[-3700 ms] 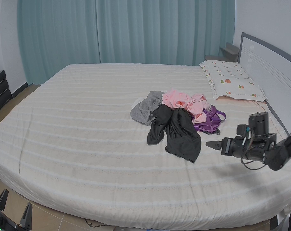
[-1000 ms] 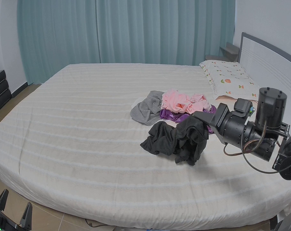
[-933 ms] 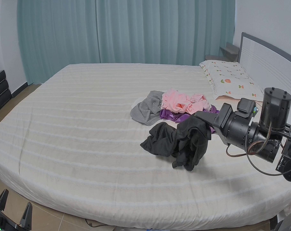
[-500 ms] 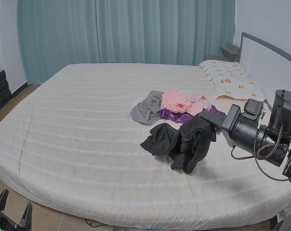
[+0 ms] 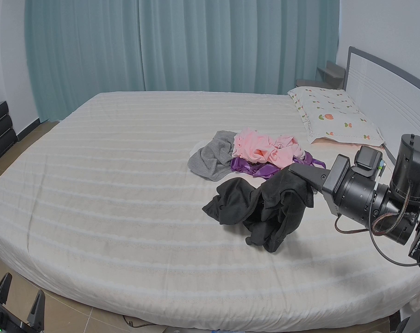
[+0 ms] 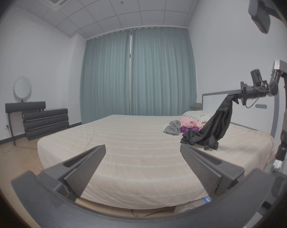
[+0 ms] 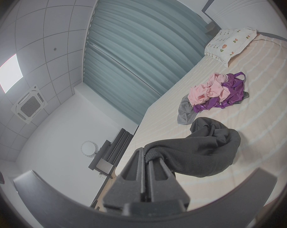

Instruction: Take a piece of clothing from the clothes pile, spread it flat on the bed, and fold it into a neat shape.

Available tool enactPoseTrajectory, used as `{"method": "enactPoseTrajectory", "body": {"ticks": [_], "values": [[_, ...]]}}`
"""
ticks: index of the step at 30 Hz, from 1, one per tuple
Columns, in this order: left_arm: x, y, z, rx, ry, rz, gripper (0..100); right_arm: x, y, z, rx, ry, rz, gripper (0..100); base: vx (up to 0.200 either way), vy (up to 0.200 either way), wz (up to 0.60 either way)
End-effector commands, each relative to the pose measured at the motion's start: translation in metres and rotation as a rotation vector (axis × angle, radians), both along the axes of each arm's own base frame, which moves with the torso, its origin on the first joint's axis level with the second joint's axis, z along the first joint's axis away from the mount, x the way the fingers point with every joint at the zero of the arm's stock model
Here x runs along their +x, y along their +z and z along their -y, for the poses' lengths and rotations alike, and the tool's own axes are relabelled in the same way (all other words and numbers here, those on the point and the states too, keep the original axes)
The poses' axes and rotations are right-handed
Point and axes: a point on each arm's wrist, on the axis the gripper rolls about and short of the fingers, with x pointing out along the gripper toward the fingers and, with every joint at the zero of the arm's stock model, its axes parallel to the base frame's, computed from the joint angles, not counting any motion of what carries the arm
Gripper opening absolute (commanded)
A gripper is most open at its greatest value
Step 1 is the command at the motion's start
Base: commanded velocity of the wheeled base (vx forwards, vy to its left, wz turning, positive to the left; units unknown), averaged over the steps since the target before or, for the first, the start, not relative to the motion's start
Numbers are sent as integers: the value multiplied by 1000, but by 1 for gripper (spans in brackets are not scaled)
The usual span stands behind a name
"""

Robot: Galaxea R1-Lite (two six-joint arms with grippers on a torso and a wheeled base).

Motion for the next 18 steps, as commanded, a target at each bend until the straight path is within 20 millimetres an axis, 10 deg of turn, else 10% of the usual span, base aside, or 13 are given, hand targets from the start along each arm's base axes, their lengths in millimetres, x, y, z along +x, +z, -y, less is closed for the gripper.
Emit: {"method": "enactPoseTrajectory", "body": {"ticks": [1,3,4,8,18], "values": [[0,-5,0,-23,5,2,100,0,0,0,0,-1,-1,0,0,0,0],[0,-3,0,-25,6,18,100,0,-1,0,-2,1,-2,0,0,0,0],[-12,42,0,-108,-15,216,100,0,-1,0,-2,-1,-2,0,0,0,0],[3,98,0,-222,-46,176,100,1,0,0,0,-5,1,0,0,0,0],[43,65,6,-196,-262,-173,100,1,6,2,-7,-11,35,0,0,0,0]]}}
